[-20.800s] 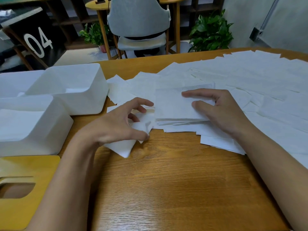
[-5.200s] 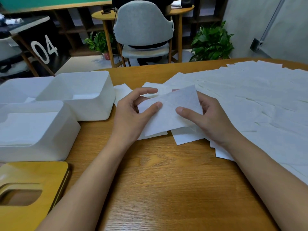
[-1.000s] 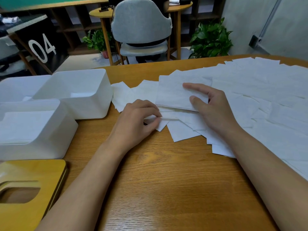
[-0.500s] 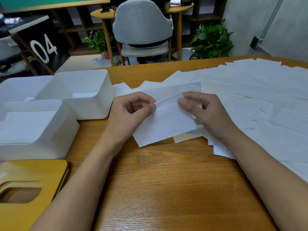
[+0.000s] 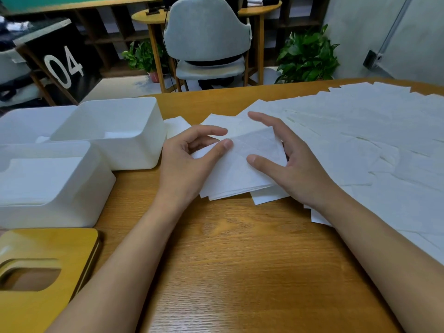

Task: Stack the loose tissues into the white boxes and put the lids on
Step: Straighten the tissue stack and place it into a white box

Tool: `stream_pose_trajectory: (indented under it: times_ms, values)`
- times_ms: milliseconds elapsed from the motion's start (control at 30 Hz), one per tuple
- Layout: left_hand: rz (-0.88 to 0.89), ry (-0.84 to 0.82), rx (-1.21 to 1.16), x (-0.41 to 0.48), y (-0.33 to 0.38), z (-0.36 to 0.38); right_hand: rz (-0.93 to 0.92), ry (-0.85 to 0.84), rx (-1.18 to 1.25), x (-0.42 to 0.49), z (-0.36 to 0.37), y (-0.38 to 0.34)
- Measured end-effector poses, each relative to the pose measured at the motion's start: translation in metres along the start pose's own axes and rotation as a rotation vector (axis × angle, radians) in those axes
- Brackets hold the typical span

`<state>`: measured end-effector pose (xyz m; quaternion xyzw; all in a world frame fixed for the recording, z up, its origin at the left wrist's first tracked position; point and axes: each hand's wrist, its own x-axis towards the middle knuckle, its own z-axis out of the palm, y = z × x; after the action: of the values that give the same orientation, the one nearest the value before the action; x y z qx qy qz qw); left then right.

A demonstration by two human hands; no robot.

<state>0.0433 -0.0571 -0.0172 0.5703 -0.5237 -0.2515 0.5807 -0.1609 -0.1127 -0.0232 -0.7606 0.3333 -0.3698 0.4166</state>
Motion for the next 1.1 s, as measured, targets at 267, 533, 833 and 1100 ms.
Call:
stream_pose_trajectory:
  times_ms: [267, 533, 833, 1100]
  values:
    - [-0.037, -0.045, -0.004, 0.000, -0.001, 0.002, -0.025, 0.008, -0.081, -0.001, 0.003, -0.003]
    - [-0.077, -0.099, 0.025, -0.002, 0.003, 0.002, -0.033, 0.014, -0.108, -0.001, 0.003, -0.001]
    - [-0.107, -0.036, 0.178, 0.001, -0.003, -0.001, -0.018, 0.128, 0.036, 0.003, -0.003, 0.003]
    - [-0.322, -0.229, -0.244, 0.001, 0.003, 0.003, 0.008, 0.117, 0.184, 0.007, -0.010, 0.009]
